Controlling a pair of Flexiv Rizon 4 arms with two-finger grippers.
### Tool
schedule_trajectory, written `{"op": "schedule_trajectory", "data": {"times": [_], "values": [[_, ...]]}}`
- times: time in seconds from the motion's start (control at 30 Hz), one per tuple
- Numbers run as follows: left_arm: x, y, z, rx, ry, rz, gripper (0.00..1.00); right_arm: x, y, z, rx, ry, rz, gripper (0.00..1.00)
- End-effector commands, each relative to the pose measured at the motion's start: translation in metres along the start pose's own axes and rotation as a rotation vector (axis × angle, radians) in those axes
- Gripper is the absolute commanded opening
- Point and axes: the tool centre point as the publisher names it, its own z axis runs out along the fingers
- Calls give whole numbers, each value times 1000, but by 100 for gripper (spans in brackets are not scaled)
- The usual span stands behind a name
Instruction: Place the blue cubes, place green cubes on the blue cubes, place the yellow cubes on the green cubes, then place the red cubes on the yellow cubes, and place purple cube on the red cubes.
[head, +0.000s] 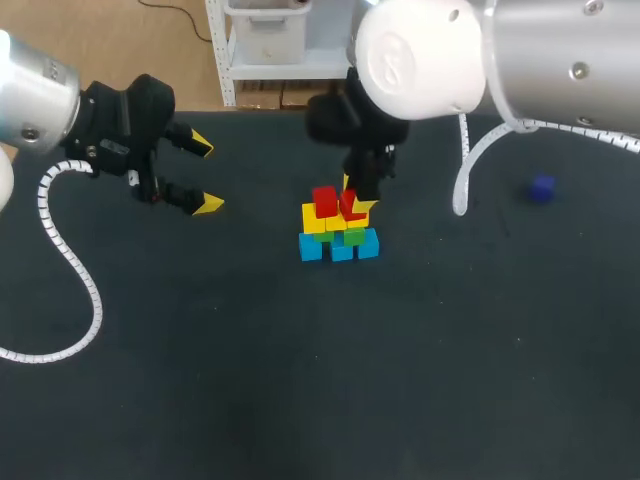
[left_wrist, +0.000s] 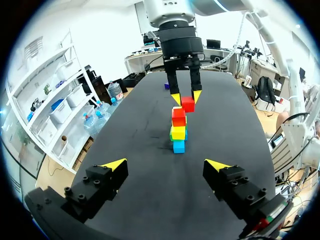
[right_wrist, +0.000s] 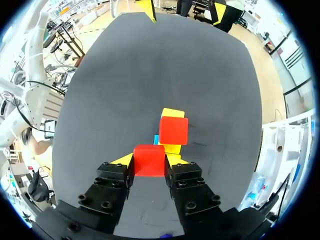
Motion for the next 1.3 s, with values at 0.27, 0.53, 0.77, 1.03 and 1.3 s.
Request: {"op": "schedule_trajectory", "data": {"times": [0.27,0.53,0.77,1.03,1.3], "values": [[2,-1,0,-2,-8,4,100,-1,-5,1,-18,-4,-5,0],[2,-1,0,-2,-8,4,100,-1,-8,1,-23,2,-6,0],[2,-1,0,-2,-8,4,100,-3,-12,0,-24,7,-16,0],[2,-1,0,-2,-8,4,100,-2,-14,2,-30,11,-14,0],[2,-1,0,-2,-8,4,100,-1,-14,4,-40,10,-10,0]]}}
